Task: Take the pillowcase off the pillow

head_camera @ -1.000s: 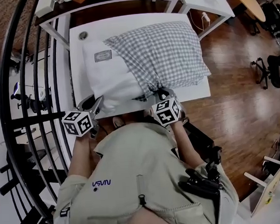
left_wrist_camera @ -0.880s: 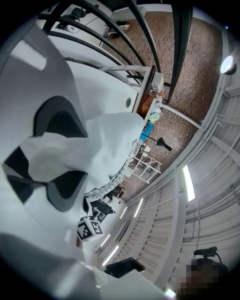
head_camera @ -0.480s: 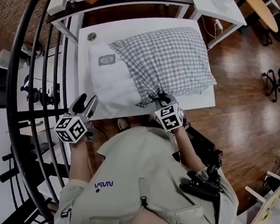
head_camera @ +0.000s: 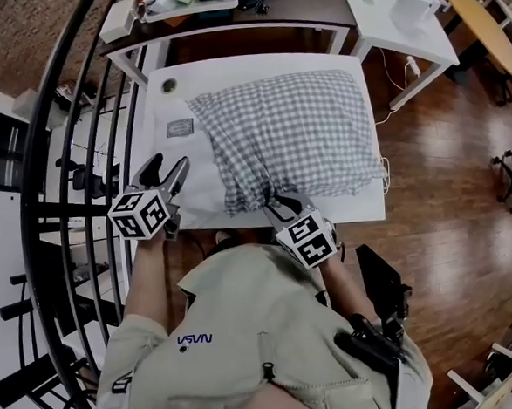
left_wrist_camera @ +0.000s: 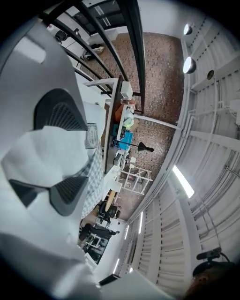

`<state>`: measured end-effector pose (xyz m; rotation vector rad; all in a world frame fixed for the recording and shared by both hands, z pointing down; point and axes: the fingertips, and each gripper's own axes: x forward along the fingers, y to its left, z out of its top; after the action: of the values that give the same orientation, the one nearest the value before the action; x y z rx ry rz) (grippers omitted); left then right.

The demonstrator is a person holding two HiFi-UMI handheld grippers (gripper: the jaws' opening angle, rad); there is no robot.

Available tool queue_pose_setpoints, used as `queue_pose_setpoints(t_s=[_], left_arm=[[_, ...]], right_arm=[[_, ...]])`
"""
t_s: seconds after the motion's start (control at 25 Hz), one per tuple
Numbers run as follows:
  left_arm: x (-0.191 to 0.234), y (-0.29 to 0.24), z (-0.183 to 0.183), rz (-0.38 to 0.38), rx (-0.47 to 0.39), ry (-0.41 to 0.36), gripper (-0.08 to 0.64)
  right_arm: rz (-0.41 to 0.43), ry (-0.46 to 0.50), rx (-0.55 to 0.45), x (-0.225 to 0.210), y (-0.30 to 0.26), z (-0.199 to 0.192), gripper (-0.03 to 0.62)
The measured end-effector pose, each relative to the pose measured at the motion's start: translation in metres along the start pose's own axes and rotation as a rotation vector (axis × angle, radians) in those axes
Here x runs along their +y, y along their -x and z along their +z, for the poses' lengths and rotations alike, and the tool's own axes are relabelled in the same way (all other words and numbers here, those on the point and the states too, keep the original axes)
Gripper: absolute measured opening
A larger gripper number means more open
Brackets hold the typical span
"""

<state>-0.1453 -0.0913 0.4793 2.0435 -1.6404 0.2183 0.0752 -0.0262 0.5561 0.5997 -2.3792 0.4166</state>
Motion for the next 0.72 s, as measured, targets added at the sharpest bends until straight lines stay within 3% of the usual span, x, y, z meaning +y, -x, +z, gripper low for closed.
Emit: queue_pose_setpoints(t_s=[0.2,0.44,0.56,0.72], left_arm=[[0.009,-0.032,0.024,0.017,0.016,-0.092,0.324],[0.034,-0.083,0.043,0.010,0.041,-0.130,0.333],[0.044,-0.112,0.036,0.002,0.082,-0.136,0.373],[0.045,-0.134,0.009,-0.032,0.171,-0.153,0.362]], right_arm=[[-0.051,-0.048,-0.119,-0.024,0.021,0.033,0.121],[-0.132,-0.091,-0.167,-0.025,0.017,0.065,0.121],[-0.143,-0.081,-0.168,-0.016,0.012,0.080,0.121],[-0.157,-0.064,-0.170,-0.005,0.003,0.100,0.121]])
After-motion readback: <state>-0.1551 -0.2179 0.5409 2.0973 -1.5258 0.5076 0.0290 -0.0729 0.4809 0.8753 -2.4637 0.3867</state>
